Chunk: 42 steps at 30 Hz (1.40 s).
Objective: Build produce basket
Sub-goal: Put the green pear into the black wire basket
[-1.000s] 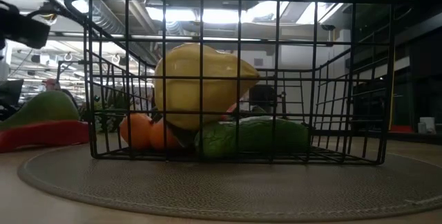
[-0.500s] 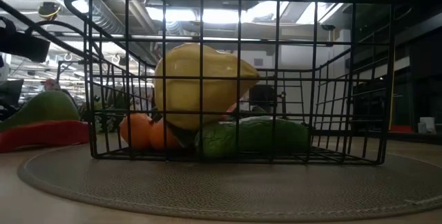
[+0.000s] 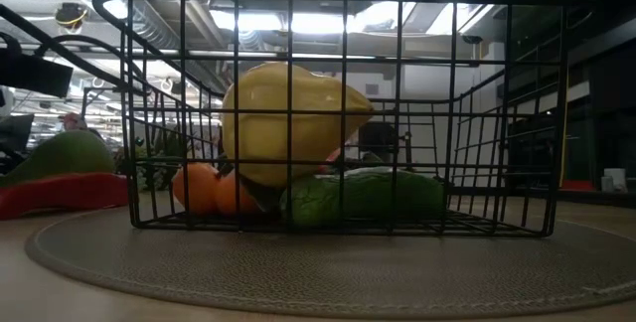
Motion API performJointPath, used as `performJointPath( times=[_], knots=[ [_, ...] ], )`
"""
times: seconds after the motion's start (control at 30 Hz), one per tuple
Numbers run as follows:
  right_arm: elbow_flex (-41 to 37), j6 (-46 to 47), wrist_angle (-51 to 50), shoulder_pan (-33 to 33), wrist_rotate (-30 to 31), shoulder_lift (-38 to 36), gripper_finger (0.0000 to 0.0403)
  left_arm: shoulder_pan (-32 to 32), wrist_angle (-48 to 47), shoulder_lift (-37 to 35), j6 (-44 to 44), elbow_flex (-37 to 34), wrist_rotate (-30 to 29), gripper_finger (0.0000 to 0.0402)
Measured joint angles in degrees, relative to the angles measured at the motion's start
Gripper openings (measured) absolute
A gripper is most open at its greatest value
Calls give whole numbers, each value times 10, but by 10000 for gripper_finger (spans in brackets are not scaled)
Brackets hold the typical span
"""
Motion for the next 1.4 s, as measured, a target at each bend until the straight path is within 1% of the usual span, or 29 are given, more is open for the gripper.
performJointPath(
  times=[0.43,0.57,0.67,0.77,0.87,0.97,1.17,1.3,1.4],
  knots=[
    [0,0,-15,0,0,0,204,0,2,0,-19,0,0,86],
    [0,0,-17,0,-14,0,204,0,3,1,-19,-1,0,82],
    [0,0,-17,0,-14,0,204,0,7,1,-20,-1,0,58],
    [0,0,-17,0,-15,0,204,0,17,1,-19,-1,0,15],
    [0,0,-17,4,-14,0,204,0,25,1,-21,-1,0,6],
    [0,0,-17,8,-14,0,204,0,26,1,-46,0,0,3],
    [0,1,-35,13,-15,0,204,1,-2,-22,-49,31,4,1],
    [0,40,-77,15,-14,0,204,1,-39,-39,-49,65,3,1],
    [0,93,-116,16,-13,0,204,1,-78,-43,-49,104,3,0]
  ],
)
